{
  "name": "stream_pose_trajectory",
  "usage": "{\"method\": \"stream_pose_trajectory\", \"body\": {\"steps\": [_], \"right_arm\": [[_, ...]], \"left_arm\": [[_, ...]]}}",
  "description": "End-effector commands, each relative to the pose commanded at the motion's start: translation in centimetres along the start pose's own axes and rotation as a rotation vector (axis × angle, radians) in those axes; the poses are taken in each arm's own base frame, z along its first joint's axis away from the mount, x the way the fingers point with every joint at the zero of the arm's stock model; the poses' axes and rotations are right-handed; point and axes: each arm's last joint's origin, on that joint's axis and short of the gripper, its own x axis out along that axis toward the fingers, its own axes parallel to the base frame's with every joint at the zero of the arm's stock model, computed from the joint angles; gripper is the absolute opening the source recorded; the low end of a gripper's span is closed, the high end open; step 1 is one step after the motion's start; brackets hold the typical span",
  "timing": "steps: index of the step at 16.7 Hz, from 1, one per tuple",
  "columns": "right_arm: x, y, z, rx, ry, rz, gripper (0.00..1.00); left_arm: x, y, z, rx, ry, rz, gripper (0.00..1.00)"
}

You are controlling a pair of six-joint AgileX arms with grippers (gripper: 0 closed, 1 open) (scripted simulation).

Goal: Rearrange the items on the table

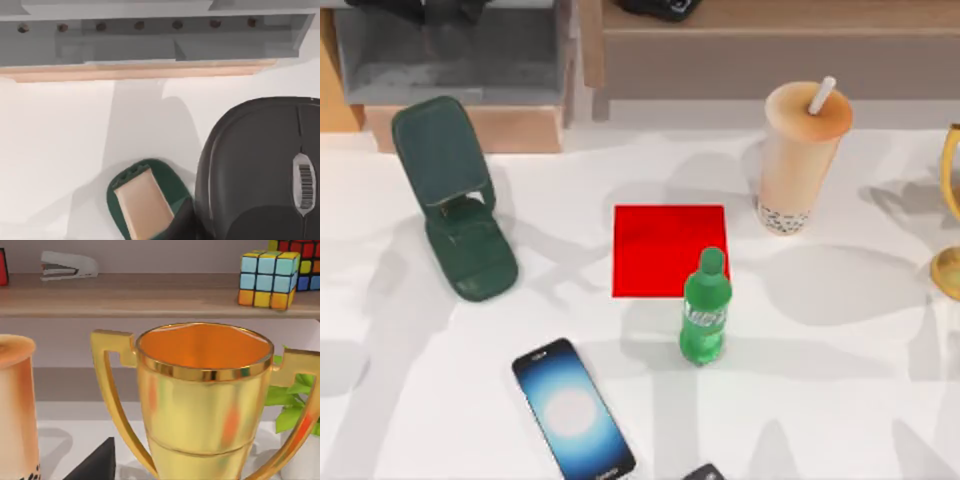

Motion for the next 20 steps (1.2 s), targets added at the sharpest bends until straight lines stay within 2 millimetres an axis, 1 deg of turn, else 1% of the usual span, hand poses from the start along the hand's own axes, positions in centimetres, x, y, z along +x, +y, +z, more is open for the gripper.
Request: {"method": "stream_pose_trajectory", "body": {"steps": [1, 2, 4, 6, 7, 8, 9, 11, 15, 18, 20], "right_arm": [[0.0, 0.0, 0.0, 0.000, 0.000, 0.000, 1.00], [0.0, 0.0, 0.0, 0.000, 0.000, 0.000, 1.00], [0.0, 0.0, 0.0, 0.000, 0.000, 0.000, 1.00], [0.0, 0.0, 0.0, 0.000, 0.000, 0.000, 1.00], [0.0, 0.0, 0.0, 0.000, 0.000, 0.000, 1.00], [0.0, 0.0, 0.0, 0.000, 0.000, 0.000, 1.00], [0.0, 0.0, 0.0, 0.000, 0.000, 0.000, 1.00], [0.0, 0.0, 0.0, 0.000, 0.000, 0.000, 1.00], [0.0, 0.0, 0.0, 0.000, 0.000, 0.000, 1.00], [0.0, 0.0, 0.0, 0.000, 0.000, 0.000, 1.00], [0.0, 0.0, 0.0, 0.000, 0.000, 0.000, 1.00]], "left_arm": [[1.2, -3.0, -0.2, 0.003, 0.025, -0.013, 0.00], [3.0, -5.8, -0.7, 0.003, 0.067, -0.018, 0.00], [7.9, -11.1, -2.4, -0.010, 0.180, -0.001, 0.00], [12.7, -15.1, -4.8, -0.027, 0.281, 0.036, 0.00], [14.6, -16.6, -5.9, -0.035, 0.318, 0.053, 0.00], [16.0, -17.8, -6.9, -0.041, 0.343, 0.064, 0.00], [16.9, -18.7, -7.6, -0.046, 0.356, 0.069, 0.00], [17.5, -19.3, -8.1, -0.050, 0.361, 0.068, 0.00], [17.9, -19.1, -8.1, -0.050, 0.371, 0.075, 0.00], [19.1, -18.1, -8.4, -0.057, 0.416, 0.109, 0.00], [19.1, -18.3, -8.7, -0.052, 0.415, 0.118, 0.00]]}}
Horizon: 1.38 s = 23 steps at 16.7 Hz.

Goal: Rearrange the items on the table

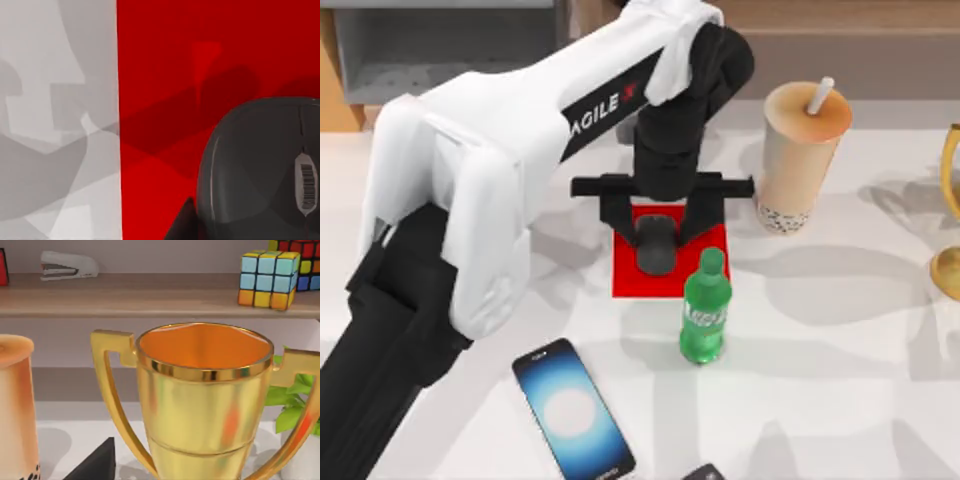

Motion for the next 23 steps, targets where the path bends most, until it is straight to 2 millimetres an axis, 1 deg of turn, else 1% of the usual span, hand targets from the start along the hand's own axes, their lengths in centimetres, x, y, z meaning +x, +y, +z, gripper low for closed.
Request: {"method": "stream_pose_trajectory", "body": {"steps": [3, 8, 21, 22, 23], "right_arm": [[0.00, 0.00, 0.00, 0.000, 0.000, 0.000, 1.00], [0.00, 0.00, 0.00, 0.000, 0.000, 0.000, 1.00], [0.00, 0.00, 0.00, 0.000, 0.000, 0.000, 1.00], [0.00, 0.00, 0.00, 0.000, 0.000, 0.000, 1.00], [0.00, 0.00, 0.00, 0.000, 0.000, 0.000, 1.00]], "left_arm": [[-0.75, -0.75, -0.15, 0.009, -0.045, -0.037, 0.00], [-0.81, -0.90, -0.12, 0.010, -0.053, -0.050, 0.00], [-0.81, -0.90, -0.12, 0.010, -0.053, -0.050, 0.98], [-0.81, -0.90, -0.12, 0.010, -0.053, -0.050, 1.00], [-0.81, -0.90, -0.12, 0.010, -0.053, -0.050, 1.00]]}}
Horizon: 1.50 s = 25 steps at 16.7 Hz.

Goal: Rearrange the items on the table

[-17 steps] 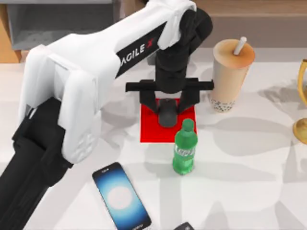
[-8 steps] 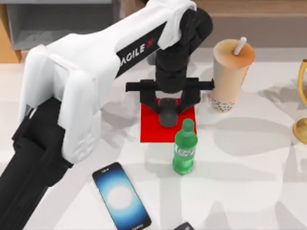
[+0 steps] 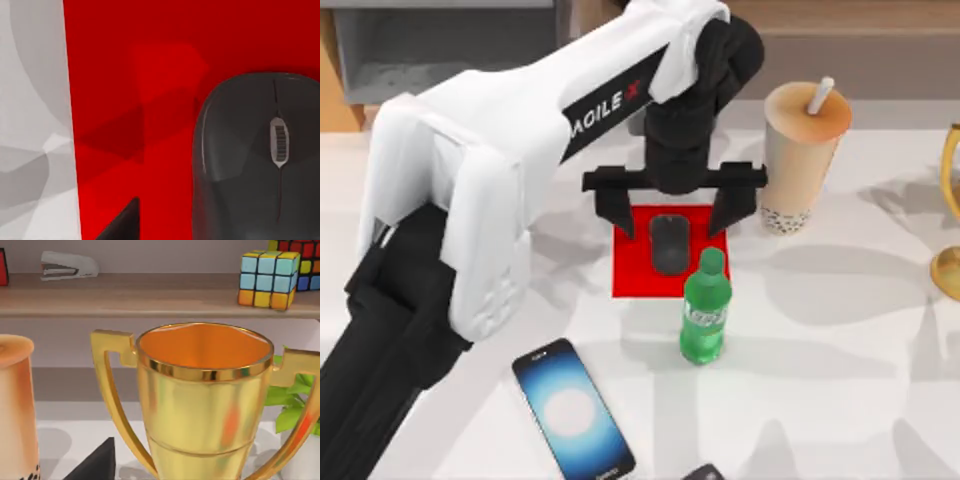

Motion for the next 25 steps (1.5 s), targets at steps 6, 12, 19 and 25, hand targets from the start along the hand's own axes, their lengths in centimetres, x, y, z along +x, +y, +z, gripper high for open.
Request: {"method": "stream_pose_trajectory", "body": {"steps": [6, 12, 19, 25], "right_arm": [[0.0, 0.0, 0.0, 0.000, 0.000, 0.000, 1.00], [0.0, 0.0, 0.0, 0.000, 0.000, 0.000, 1.00], [0.0, 0.0, 0.0, 0.000, 0.000, 0.000, 1.00], [0.0, 0.0, 0.0, 0.000, 0.000, 0.000, 1.00]], "left_arm": [[0.0, 0.0, 0.0, 0.000, 0.000, 0.000, 1.00], [-1.9, 1.3, -0.6, -0.052, -0.008, 0.008, 1.00], [-5.4, 5.8, -5.8, -0.243, -0.012, 0.057, 1.00], [-4.9, 9.3, -13.1, -0.409, -0.007, 0.064, 1.00]]}}
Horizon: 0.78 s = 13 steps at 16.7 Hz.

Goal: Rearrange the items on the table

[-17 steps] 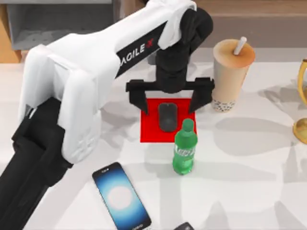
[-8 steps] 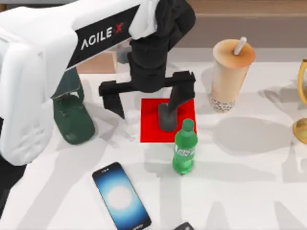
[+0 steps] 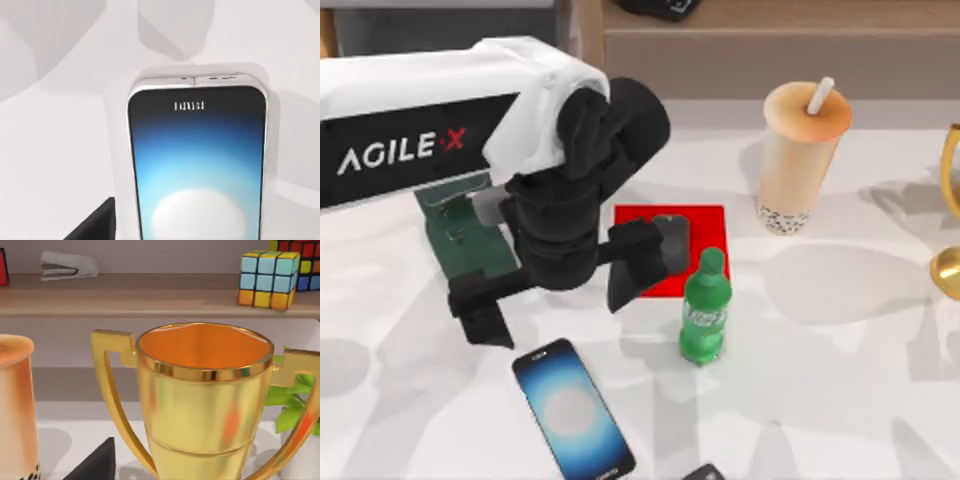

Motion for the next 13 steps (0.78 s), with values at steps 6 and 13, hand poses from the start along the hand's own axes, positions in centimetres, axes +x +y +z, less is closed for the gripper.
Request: {"method": "stream_pose_trajectory", "body": {"steps": [6, 13], "right_arm": [[0.0, 0.0, 0.0, 0.000, 0.000, 0.000, 1.00], [0.0, 0.0, 0.0, 0.000, 0.000, 0.000, 1.00]], "left_arm": [[1.1, 2.6, -4.6, -0.069, 0.025, -0.060, 1.00], [1.6, 2.6, -4.6, -0.071, 0.027, -0.058, 1.00]]}}
